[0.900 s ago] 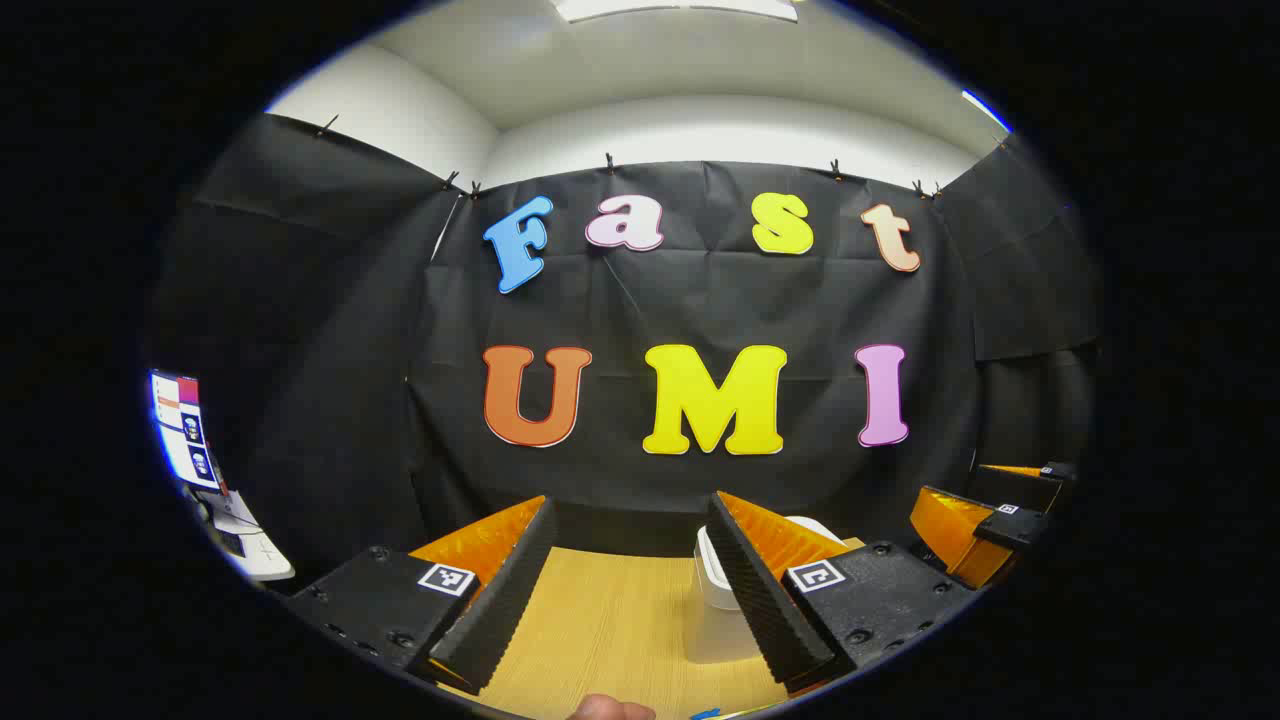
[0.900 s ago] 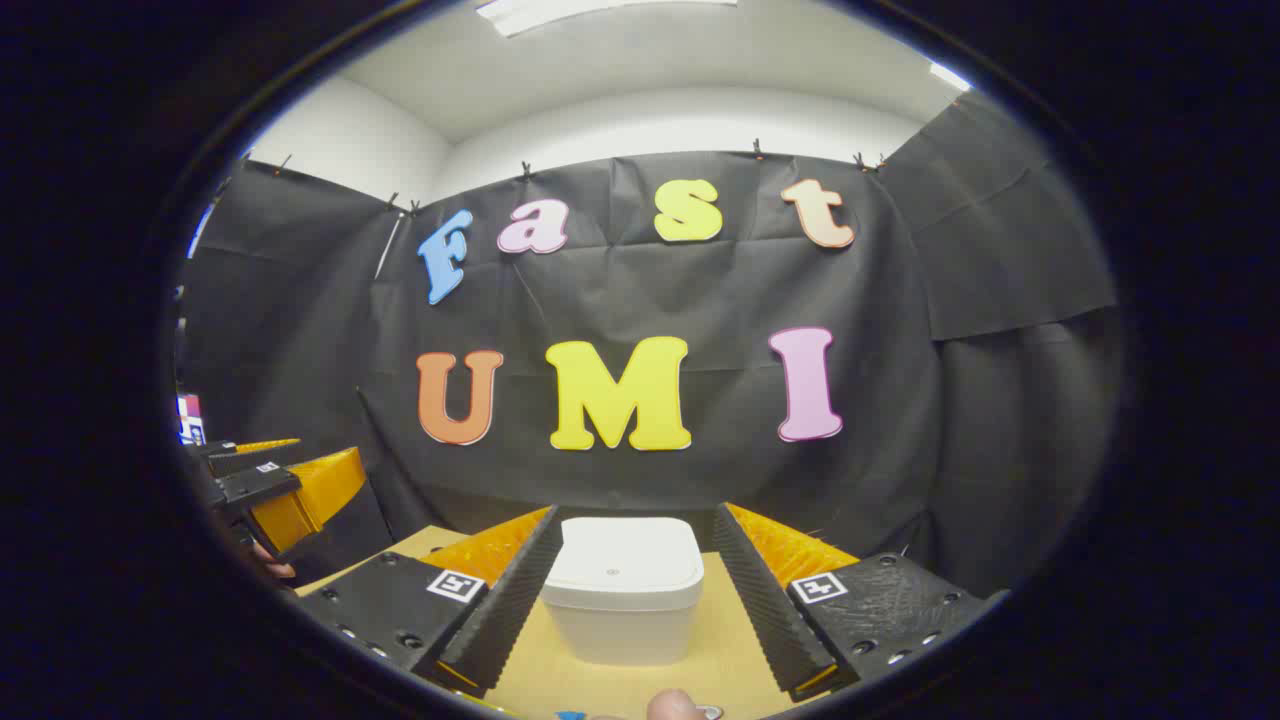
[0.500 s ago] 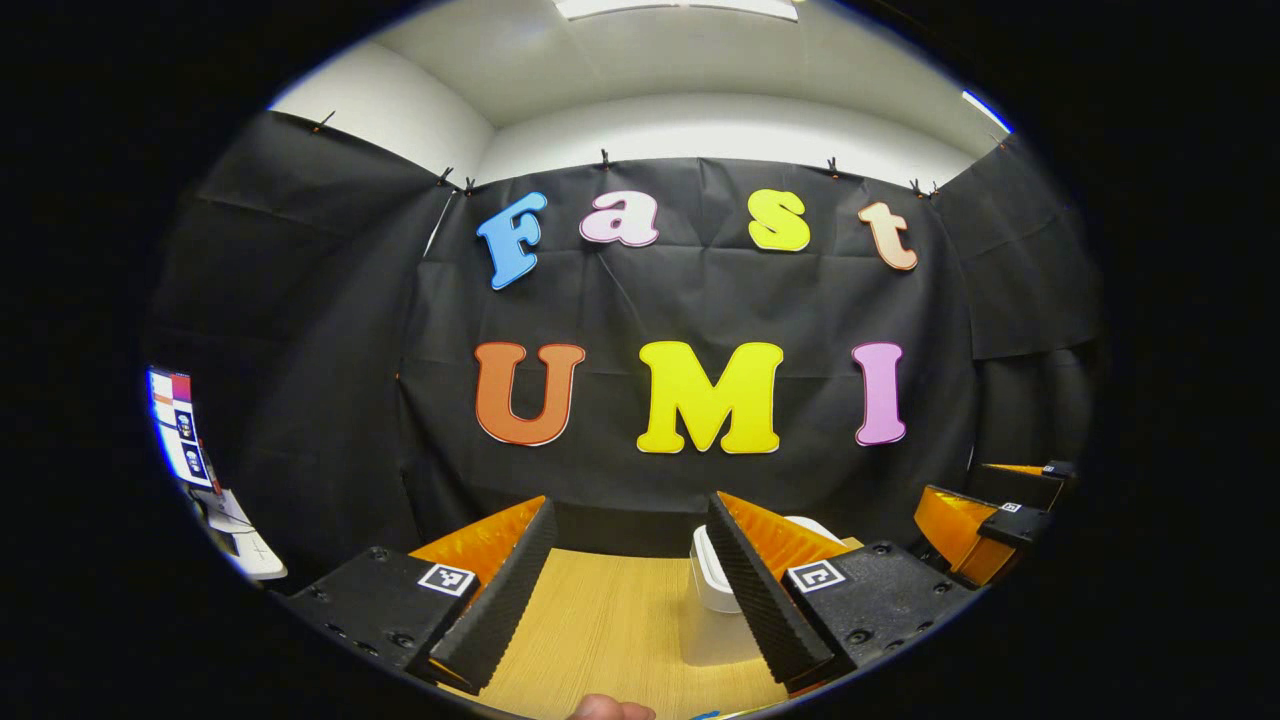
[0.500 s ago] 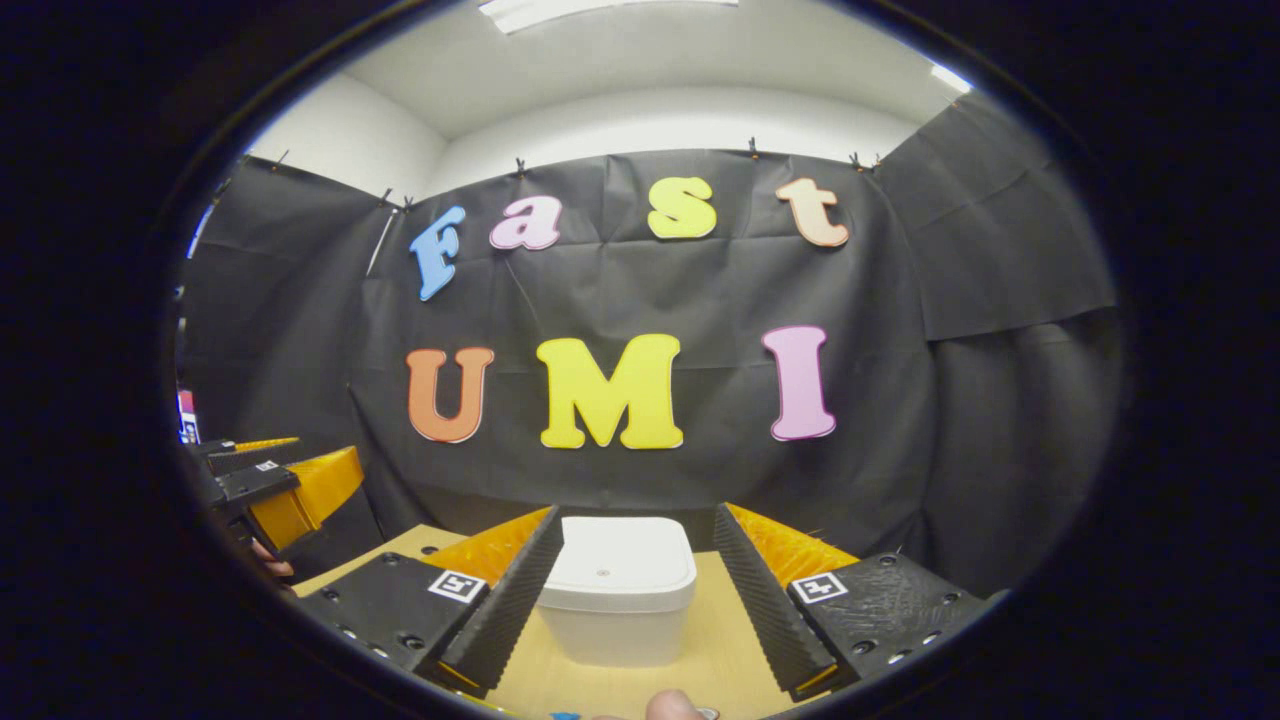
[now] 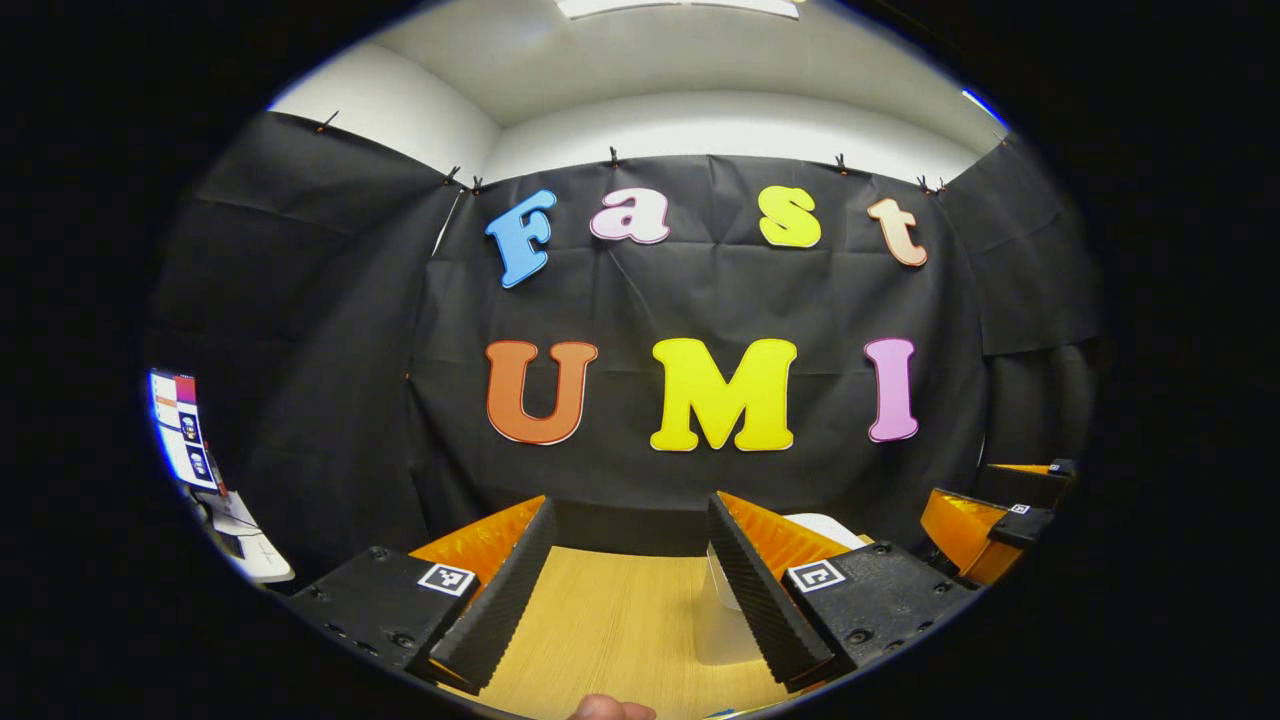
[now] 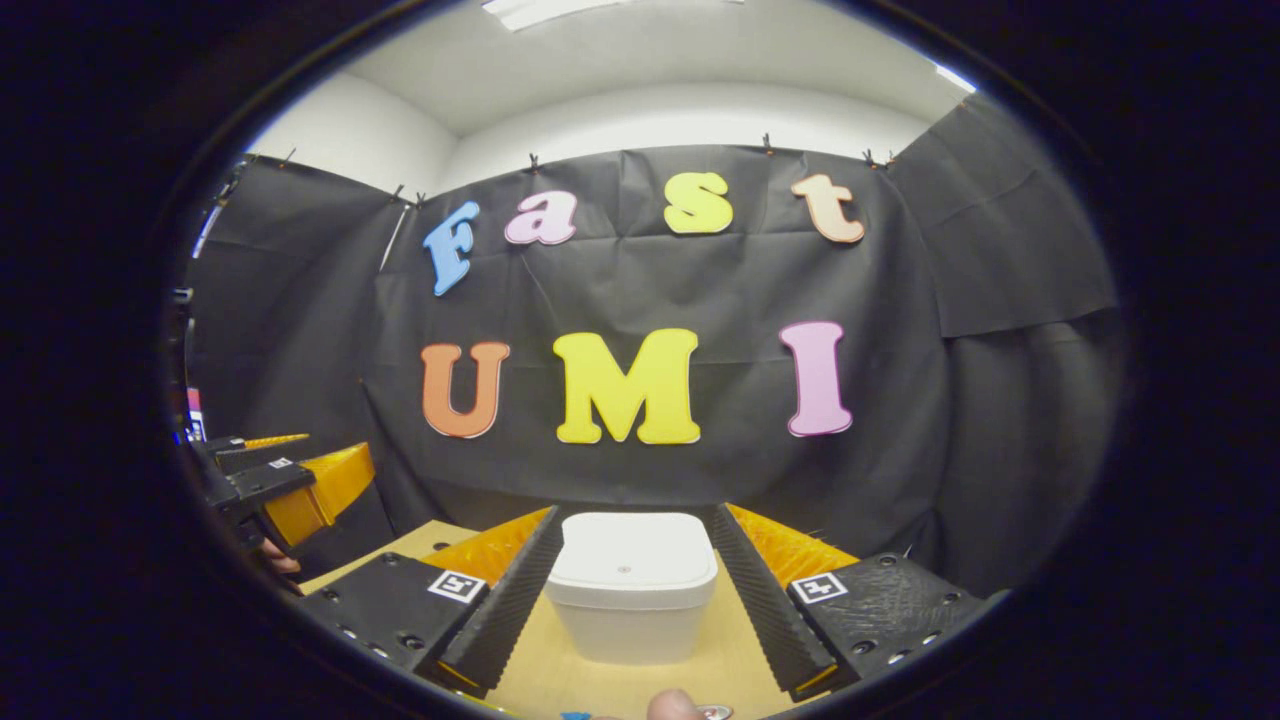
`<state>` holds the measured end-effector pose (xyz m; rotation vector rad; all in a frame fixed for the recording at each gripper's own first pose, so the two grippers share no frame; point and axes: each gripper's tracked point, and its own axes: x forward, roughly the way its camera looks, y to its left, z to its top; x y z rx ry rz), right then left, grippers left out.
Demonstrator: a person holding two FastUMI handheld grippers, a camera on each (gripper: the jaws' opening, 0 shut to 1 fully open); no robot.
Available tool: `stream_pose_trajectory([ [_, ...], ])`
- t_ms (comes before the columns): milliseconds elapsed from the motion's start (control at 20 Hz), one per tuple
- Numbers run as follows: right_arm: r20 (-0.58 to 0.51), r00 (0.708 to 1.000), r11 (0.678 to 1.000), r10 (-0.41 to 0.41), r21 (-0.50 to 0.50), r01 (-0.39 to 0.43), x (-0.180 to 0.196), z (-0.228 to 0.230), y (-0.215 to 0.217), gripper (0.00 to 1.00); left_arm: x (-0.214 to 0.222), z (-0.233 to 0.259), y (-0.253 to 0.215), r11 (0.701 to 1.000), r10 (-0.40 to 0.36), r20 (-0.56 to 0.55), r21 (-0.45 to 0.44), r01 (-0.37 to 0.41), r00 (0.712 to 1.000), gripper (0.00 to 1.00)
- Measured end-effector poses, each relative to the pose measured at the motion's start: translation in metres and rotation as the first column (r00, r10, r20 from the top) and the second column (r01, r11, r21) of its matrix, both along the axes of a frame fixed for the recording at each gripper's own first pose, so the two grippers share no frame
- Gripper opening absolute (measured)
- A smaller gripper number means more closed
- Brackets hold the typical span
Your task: Press the lid of the desktop garbage bin to open it, pick up the crumpled paper on the desktop and throw it into the bin, then pick up the pop can on the desktop and drop it into the bin, and finally close the garbage bin lid.
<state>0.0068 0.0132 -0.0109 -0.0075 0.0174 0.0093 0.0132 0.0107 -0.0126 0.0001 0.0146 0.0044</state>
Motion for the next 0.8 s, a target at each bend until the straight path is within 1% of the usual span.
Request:
stream_pose_trajectory([
  [100, 0.007, 1.000, 1.000, -0.005, -0.002, 0.005, 0.000, 0.001, -0.001, 0.94, 0.000, 0.000, -0.002, 1.000, -0.006, 0.004, 0.005, 0.006, 1.000, 0.97],
  [150, 0.015, 1.000, 1.000, -0.013, -0.008, 0.013, 0.001, 0.003, -0.004, 0.96, 0.000, 0.002, -0.003, 1.000, -0.008, 0.007, 0.008, 0.008, 1.000, 0.97],
  [200, 0.018, 1.000, 1.000, -0.021, -0.007, 0.021, 0.001, 0.002, -0.008, 0.95, 0.001, 0.001, -0.003, 1.000, -0.010, 0.009, 0.010, 0.010, 1.000, 0.97],
  [300, 0.012, 0.999, 0.999, -0.033, 0.007, 0.033, 0.002, -0.001, -0.015, 0.95, 0.002, -0.003, -0.004, 1.000, -0.014, 0.000, 0.010, 0.014, 1.000, 0.97],
  [450, 0.000, 0.998, 0.998, -0.061, -0.001, 0.061, 0.005, -0.003, -0.024, 0.95, 0.002, -0.008, -0.007, 1.000, -0.017, -0.008, 0.005, 0.017, 1.000, 0.97],
  [600, -0.028, 0.997, 0.998, -0.065, 0.006, 0.065, 0.007, -0.012, -0.026, 0.95, 0.002, -0.018, -0.007, 1.000, -0.014, -0.030, 0.023, 0.015, 0.999, 0.97],
  [800, -0.053, 0.997, 0.999, -0.050, -0.008, 0.050, 0.011, -0.018, -0.025, 0.94, 0.002, -0.023, -0.014, 1.000, -0.031, -0.037, 0.001, 0.031, 0.999, 0.98],
])
